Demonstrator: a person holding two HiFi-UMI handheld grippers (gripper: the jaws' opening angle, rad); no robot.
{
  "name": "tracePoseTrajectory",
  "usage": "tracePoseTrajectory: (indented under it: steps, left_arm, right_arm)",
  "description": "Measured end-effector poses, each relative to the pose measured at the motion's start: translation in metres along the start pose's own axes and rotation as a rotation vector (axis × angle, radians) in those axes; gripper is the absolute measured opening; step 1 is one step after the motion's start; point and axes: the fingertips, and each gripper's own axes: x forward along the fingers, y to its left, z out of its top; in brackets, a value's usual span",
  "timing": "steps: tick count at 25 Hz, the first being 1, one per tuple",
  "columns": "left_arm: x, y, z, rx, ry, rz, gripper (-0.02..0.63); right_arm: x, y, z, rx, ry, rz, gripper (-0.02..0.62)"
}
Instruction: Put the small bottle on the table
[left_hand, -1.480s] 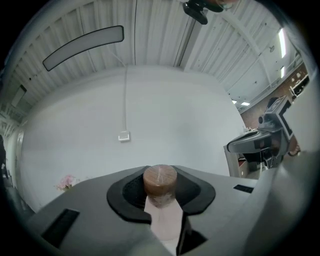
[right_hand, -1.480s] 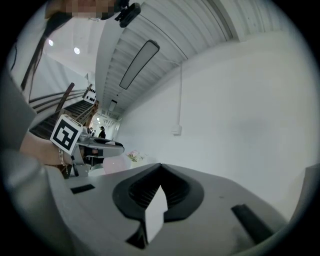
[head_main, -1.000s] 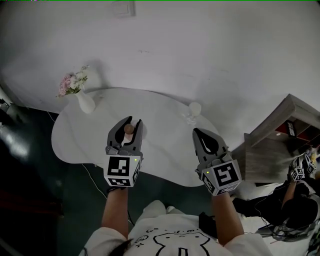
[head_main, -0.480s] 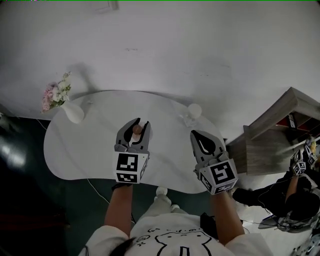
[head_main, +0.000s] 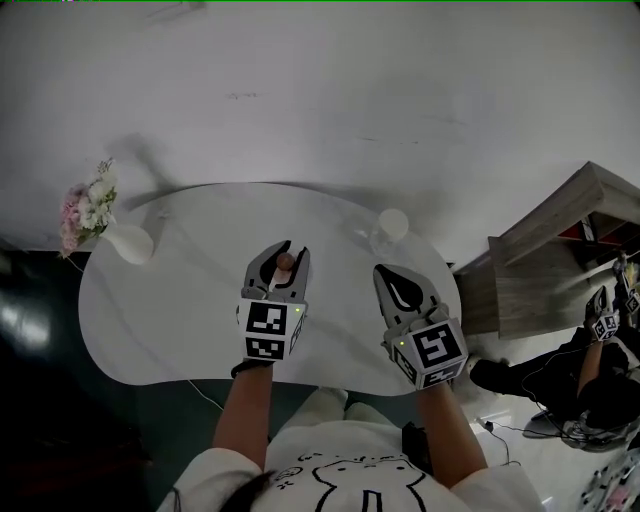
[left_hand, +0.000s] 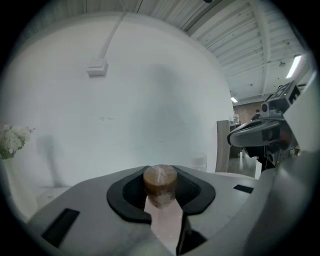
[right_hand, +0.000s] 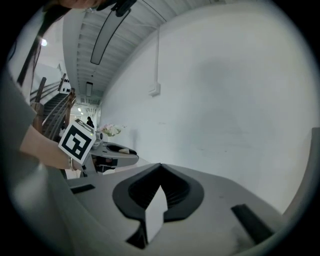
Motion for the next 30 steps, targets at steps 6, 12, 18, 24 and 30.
tracePoseTrajectory:
  steps: [6,12,18,24,30]
  left_arm:
    - [0.028,-0.011,-0.023,-0.012,0.049,-0.055,0.112]
    - [0.052,-0.025,-0.045,-0.025,0.093,-0.110,0.114]
    - [0.067,-0.037,-0.064,-0.037,0.132,-0.136,0.114]
    - [0.077,-0.047,-0.077,-0.038,0.157,-0.155,0.114]
    - [0.086,-0.055,-0.090,-0.041,0.180,-0.168,0.114]
  right_arm:
    - [0.008,-0.008,-0.019,0.028,0.036,-0.022,-0.005]
    - [0.011,-0.014,-0.030,0.044,0.049,-0.042,-0.005]
    - [0.006,-0.020,-0.042,0.052,0.066,-0.058,-0.005]
    - [0.006,-0.023,-0.047,0.054,0.068,-0.066,-0.005]
    - [0.007,-0.023,-0.052,0.056,0.072,-0.060,-0.005]
